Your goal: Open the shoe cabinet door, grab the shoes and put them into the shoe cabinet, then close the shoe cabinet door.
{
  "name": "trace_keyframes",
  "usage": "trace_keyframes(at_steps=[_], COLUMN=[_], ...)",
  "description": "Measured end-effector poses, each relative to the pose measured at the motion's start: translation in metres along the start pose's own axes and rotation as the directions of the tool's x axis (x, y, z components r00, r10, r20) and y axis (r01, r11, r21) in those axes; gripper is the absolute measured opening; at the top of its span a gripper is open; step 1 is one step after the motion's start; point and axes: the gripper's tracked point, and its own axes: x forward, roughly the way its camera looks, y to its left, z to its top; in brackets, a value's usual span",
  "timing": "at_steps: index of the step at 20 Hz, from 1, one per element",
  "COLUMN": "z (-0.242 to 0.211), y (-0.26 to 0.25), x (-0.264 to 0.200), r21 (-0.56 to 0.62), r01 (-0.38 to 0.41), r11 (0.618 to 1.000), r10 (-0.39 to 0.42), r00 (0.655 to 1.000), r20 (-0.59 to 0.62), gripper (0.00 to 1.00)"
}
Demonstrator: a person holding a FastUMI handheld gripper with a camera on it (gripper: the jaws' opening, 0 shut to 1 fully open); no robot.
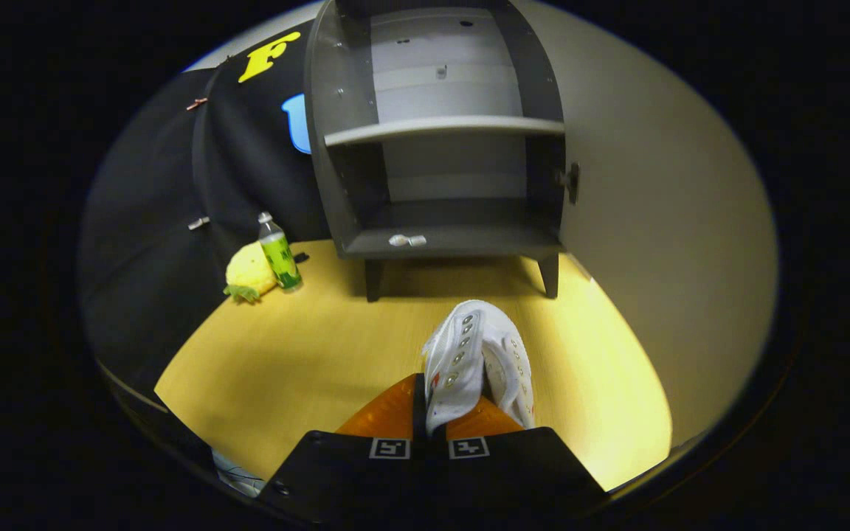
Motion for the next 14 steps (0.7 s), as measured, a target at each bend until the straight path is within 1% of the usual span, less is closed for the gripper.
trace_keyframes(at_steps=[3,7,11,14], z=[0.046,0.109,0.155,0.187], y=[0.004,0.006,0.005,0.000], x=[-0.021,-0.039,-0.035,-0.017], r21=[-0.064,-0.078,-0.105,-0.107], r01=[-0.023,-0.029,-0.010,0.031], r11=[0.998,0.997,0.994,0.994], r10=[0.025,0.038,0.027,-0.010], r00=[0.999,0.994,0.987,0.983], r20=[0.032,0.106,0.160,0.184], gripper=[0.04,0.04,0.04,0.04])
